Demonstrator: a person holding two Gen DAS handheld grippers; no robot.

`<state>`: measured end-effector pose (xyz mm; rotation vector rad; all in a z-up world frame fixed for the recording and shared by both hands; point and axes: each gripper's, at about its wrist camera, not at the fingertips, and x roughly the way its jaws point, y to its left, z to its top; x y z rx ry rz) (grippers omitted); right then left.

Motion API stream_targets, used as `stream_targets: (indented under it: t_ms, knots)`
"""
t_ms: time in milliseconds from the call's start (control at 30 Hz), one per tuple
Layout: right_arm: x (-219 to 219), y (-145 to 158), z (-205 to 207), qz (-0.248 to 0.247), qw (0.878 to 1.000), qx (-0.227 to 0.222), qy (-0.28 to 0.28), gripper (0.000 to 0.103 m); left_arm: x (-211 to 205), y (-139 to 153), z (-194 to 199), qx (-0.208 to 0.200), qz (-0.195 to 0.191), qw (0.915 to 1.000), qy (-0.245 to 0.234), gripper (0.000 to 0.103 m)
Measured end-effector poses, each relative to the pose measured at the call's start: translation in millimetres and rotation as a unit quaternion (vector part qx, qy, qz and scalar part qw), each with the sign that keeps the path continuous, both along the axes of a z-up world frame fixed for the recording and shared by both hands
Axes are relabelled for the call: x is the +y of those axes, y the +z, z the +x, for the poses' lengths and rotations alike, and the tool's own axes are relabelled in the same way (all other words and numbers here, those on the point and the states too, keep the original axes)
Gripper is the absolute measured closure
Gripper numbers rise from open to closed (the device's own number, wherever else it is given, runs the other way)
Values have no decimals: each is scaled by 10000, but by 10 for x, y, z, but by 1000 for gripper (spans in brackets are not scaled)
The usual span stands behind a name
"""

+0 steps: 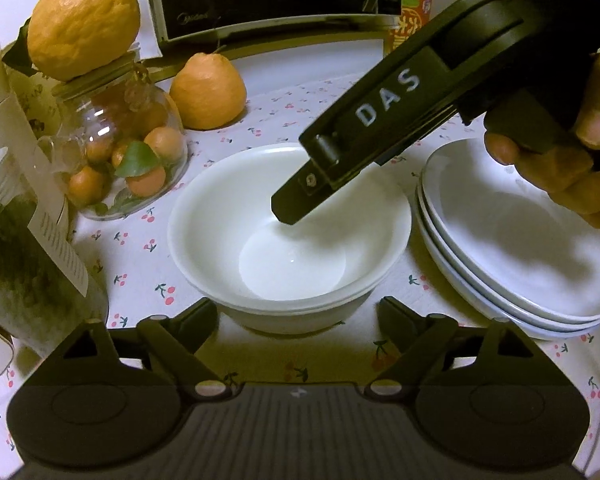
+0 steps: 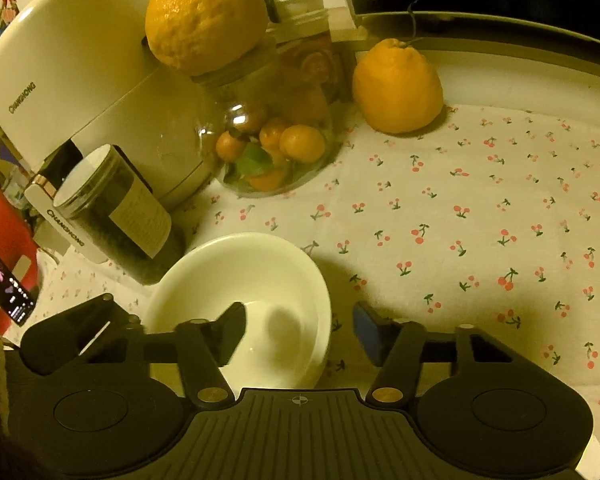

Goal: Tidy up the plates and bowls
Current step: 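Close the left gripper on the stacked bowls' rim while the right gripper reaches inside them, then carry the stacked bowls with the left gripper onto the white plates while the right gripper steadies them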

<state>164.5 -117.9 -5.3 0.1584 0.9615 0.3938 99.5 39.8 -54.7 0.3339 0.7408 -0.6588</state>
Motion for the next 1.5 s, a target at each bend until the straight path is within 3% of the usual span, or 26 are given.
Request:
stream_targets:
  t_ms: [67, 200, 300, 533, 1500]
  knots:
    - [16, -5, -3, 22, 10000, 33, 55, 64, -2, 9, -14, -21, 23, 10000, 1, 19]
    - [32, 12, -16, -64, 10000, -17, 61, 69, 19, 27, -15, 17, -2, 10000, 47, 23]
    - [22, 33, -27, -18, 10000, -24, 49, 69, 28, 45, -12, 34, -14, 10000, 75, 26]
    - [50, 117, -89, -46, 9998, -160, 104, 69, 24, 79, -51, -16, 76, 9999, 89, 26]
    - [-152, 567, -527, -17, 9987, -503, 68, 69, -57, 500, -368, -296, -147, 9992, -202, 26]
